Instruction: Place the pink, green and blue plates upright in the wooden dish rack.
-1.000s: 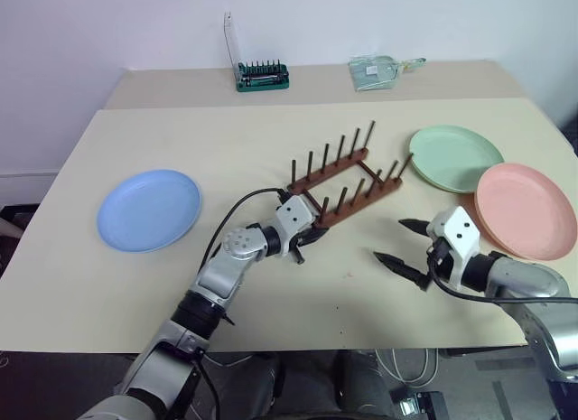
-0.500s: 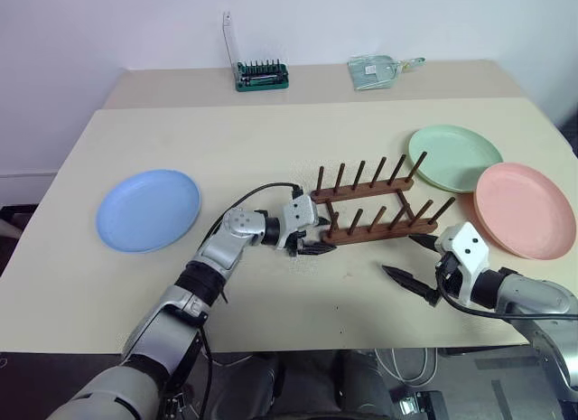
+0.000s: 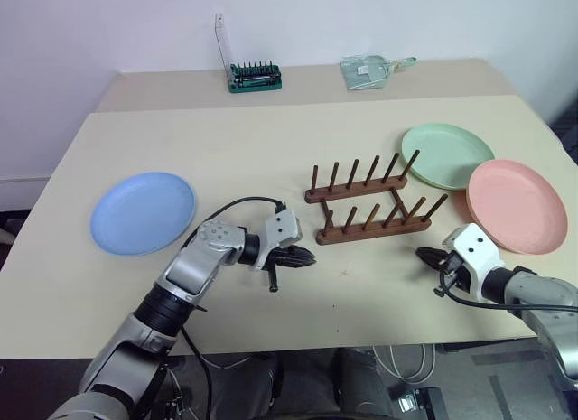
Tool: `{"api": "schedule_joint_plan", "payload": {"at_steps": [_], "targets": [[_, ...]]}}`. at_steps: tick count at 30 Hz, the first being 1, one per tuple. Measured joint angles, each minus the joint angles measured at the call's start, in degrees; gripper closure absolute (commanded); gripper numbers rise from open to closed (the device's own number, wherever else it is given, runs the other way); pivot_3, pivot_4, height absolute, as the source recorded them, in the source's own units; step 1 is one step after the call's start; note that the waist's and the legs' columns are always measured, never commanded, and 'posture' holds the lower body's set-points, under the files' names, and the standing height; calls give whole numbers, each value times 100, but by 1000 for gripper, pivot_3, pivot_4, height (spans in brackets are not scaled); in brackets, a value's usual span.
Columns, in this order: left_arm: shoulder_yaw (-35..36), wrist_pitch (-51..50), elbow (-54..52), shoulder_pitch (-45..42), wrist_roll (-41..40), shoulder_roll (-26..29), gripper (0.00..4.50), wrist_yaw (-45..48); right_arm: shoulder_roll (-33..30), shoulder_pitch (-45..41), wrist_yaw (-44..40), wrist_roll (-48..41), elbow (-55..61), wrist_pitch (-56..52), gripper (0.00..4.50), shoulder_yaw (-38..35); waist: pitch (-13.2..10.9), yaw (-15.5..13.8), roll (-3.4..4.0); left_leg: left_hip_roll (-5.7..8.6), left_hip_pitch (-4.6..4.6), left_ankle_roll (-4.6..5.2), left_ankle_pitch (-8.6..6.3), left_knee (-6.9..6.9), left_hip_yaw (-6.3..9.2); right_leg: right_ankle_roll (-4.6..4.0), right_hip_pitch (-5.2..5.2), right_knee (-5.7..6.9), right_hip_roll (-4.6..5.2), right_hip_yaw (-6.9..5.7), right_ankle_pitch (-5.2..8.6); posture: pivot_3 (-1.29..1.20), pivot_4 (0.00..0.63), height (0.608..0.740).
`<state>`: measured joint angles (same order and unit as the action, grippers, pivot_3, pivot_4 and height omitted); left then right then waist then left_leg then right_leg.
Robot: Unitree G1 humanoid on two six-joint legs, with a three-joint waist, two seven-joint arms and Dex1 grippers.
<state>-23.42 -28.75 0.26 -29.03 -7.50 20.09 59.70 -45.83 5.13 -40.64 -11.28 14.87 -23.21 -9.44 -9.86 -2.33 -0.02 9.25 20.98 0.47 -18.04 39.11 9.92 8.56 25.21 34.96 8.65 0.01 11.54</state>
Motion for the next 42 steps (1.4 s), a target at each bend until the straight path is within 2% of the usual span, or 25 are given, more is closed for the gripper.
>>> {"api": "schedule_joint_plan", "payload": {"at_steps": [3, 7, 9, 17, 24, 26, 28, 33, 37, 42], "targets": [[-174, 133, 184, -70, 257, -342, 4233, -418, 19, -364, 78, 221, -322, 168, 4500, 227, -2, 8, -6, -2, -10, -3, 2, -2, -4, 0, -6, 0, -1, 2, 0, 0, 150, 738], [-245, 518, 411, -100, 521, -441, 4233, -893, 185, -1008, 260, 563, -935, 351, 4500, 547, -1, 14, -10, -6, -66, 23, -14, -10, -12, 1, -58, -10, -2, 7, 1, 0, 150, 738], [-236, 669, 473, -90, 575, -448, 4233, -1069, 242, -1260, 336, 695, -1192, 463, 4500, 672, -1, 7, -12, -6, -65, 29, -17, -10, -12, 1, -58, -11, -2, 7, 1, 0, 150, 738], [16, 1052, 1128, -324, 701, -599, 4233, -1837, 418, -1757, 432, 980, -1735, 739, 4500, 866, 3, 16, -13, -6, -68, 13, -8, -10, -11, 0, -56, -9, -4, 7, 0, 0, 150, 738], [188, 1183, 1335, -353, 702, -685, 4233, -2044, 402, -1731, 366, 983, -1670, 715, 4500, 834, 3, 6, -13, -6, -62, 1, -2, -11, -11, 0, -52, -9, -4, 8, 0, 0, 150, 738], [164, 1192, 1207, -314, 704, -592, 4262, -1888, 312, -1499, 193, 807, -1377, 575, 3988, 675, 2, 5, -10, -6, -56, 0, -1, -12, -11, 0, -46, -9, -3, 8, 0, 0, 150, 738], [160, 1230, 1036, -213, 703, -469, 4262, -1748, 202, -1150, 61, 516, -928, 274, 3257, 306, 2, 0, -9, -5, -51, 3, -4, -16, -11, 0, -40, -9, -2, 9, 0, 0, 150, 738], [204, 1193, 676, 56, 534, -319, 4262, -1403, -44, -269, 241, 335, 489, -327, 792, -1080, 0, -8, -13, -6, -47, 5, -16, -17, -12, 3, -37, -15, -3, 10, 2, 0, 150, 738], [206, 1139, 414, 135, 215, -266, 4262, -904, -70, -29, 568, 529, 854, -750, 792, -1537, -1, -3, -13, -6, -47, 31, -31, -16, -17, 4, -38, -18, -2, 12, 2, 0, 150, 738], [206, 1132, 323, 83, 71, -357, 4262, -735, -58, -51, 932, 974, 489, -847, 792, -1108, -2, 2, -14, -6, -49, 29, -30, -15, -19, 4, -39, -19, -2, 12, 2, 0, 150, 738]]}}
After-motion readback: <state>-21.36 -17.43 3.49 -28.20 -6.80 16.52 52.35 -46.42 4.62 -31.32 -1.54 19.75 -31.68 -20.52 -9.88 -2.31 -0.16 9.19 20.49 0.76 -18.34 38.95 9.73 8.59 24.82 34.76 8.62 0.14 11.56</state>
